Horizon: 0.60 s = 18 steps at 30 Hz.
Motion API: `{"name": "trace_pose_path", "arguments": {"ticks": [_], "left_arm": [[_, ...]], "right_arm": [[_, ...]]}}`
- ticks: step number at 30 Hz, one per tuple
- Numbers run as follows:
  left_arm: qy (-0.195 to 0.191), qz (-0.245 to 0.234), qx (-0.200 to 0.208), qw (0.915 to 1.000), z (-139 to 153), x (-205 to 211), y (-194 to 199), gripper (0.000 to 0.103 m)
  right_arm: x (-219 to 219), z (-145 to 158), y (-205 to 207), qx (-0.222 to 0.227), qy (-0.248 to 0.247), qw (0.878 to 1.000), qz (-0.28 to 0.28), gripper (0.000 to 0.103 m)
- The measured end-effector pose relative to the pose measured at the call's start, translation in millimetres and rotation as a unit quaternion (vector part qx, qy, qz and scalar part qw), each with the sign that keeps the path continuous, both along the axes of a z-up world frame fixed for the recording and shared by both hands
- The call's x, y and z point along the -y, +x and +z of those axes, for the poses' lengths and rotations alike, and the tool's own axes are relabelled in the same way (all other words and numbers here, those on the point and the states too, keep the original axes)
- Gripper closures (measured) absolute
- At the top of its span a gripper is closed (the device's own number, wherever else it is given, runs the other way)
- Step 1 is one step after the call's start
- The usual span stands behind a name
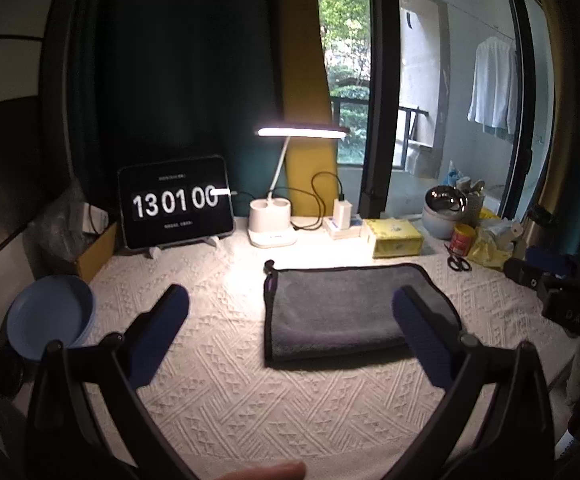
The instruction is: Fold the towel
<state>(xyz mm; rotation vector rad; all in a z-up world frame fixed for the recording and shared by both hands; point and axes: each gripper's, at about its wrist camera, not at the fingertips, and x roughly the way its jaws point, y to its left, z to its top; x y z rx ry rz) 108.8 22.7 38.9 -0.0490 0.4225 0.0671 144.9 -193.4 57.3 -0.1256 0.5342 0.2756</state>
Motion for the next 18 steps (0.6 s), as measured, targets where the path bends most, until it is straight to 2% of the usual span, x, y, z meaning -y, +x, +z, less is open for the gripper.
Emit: {"name": "trace_pose_path", "arguments": {"ticks": [6,10,13,18], "left_arm": [[-0.004,0.007,0.055,0.9984,1,8,-46,0.000],[-0.019,-0.023,0.071,0.9970,-4,11,-76,0.000],[-0.009,-0.047,0.082,0.9955,-3,13,-91,0.000],[-0.013,-0.058,0.096,0.9936,0,7,-109,0.000]], "right_arm": [[4,7,-43,0.040,0.022,0.999,-0.018,0.050],[4,8,-77,0.062,0.028,0.997,-0.026,0.050],[5,6,-100,0.066,0.034,0.997,-0.028,0.050],[0,2,-126,0.068,0.023,0.997,-0.025,0.050]]}}
